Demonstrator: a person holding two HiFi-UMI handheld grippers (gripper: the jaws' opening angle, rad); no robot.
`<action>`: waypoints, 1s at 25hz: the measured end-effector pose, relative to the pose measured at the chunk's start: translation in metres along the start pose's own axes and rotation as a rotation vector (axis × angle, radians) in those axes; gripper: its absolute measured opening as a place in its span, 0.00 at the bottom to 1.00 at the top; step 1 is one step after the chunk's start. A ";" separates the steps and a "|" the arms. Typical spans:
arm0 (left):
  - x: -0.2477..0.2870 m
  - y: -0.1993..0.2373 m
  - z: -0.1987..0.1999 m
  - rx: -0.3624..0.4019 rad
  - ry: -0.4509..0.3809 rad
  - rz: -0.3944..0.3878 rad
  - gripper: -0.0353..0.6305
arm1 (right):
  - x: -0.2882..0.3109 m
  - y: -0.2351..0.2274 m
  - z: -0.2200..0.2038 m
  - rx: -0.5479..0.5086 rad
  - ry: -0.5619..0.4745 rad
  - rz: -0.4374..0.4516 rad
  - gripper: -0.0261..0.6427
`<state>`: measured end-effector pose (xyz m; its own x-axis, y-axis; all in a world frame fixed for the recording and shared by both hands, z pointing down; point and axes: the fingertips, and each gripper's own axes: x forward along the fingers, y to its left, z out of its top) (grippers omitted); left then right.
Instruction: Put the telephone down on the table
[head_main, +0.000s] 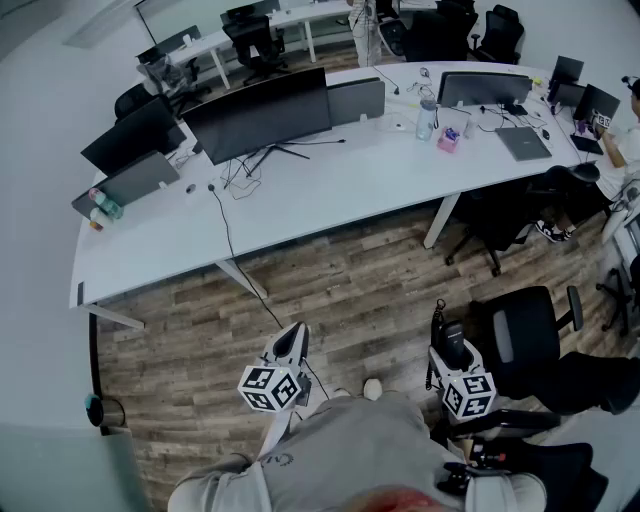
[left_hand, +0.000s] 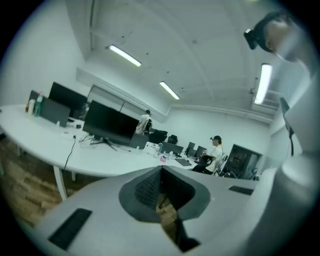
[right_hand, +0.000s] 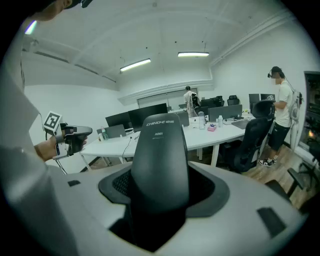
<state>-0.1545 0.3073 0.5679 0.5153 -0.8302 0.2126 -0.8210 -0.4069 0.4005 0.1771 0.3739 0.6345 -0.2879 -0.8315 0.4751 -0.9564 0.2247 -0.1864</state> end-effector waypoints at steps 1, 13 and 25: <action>-0.007 -0.016 0.000 0.031 -0.009 -0.013 0.07 | -0.010 0.008 -0.004 0.021 -0.002 0.012 0.46; -0.049 -0.103 -0.017 0.169 -0.155 0.037 0.07 | -0.014 0.057 -0.003 0.014 -0.069 0.220 0.46; -0.072 -0.141 -0.022 0.364 -0.159 0.195 0.07 | 0.019 0.084 -0.006 0.026 -0.086 0.437 0.46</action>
<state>-0.0703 0.4325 0.5157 0.3210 -0.9416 0.1021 -0.9470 -0.3206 0.0206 0.0905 0.3800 0.6332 -0.6589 -0.7007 0.2738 -0.7438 0.5526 -0.3760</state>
